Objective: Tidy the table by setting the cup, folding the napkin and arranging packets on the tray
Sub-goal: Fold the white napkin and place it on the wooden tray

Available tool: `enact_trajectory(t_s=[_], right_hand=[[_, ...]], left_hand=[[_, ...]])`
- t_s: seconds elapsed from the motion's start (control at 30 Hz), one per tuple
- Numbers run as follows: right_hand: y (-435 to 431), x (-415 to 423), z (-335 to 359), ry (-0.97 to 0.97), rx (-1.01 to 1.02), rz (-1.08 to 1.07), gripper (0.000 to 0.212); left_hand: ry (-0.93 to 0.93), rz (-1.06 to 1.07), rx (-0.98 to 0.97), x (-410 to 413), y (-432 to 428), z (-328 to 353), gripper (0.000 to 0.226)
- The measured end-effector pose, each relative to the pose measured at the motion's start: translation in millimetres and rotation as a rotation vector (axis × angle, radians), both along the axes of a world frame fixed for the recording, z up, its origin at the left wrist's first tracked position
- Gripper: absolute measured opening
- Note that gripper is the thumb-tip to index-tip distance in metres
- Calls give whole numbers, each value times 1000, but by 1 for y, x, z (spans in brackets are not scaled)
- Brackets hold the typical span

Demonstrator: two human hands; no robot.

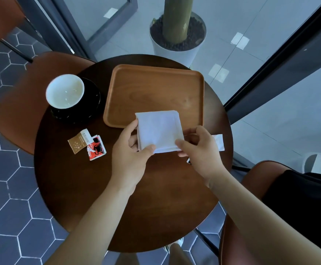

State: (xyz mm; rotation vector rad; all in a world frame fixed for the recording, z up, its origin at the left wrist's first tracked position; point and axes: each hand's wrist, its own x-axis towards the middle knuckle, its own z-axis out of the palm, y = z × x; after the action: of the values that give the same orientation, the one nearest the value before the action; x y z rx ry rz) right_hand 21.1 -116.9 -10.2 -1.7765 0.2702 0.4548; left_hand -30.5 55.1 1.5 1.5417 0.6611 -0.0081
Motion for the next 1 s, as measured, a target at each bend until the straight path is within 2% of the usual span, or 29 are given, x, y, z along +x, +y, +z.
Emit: enact_trajectory(t_s=[0.13, 0.27, 0.73, 0.9, 1.0], right_hand=[[9, 5, 6, -44, -48, 46, 15], [23, 19, 7, -36, -60, 69, 20], [103, 84, -14, -80, -221, -23, 20], [117, 98, -31, -108, -393, 23, 22], [117, 92, -36, -223, -515, 94, 35]], left_hand=[[13, -61, 243, 5, 10, 5, 69], [24, -93, 401, 20, 29, 2, 67], [-8, -289, 660, 108, 100, -18, 61], [50, -383, 790, 124, 102, -30, 59], [7, -490, 922, 115, 104, -33, 52]])
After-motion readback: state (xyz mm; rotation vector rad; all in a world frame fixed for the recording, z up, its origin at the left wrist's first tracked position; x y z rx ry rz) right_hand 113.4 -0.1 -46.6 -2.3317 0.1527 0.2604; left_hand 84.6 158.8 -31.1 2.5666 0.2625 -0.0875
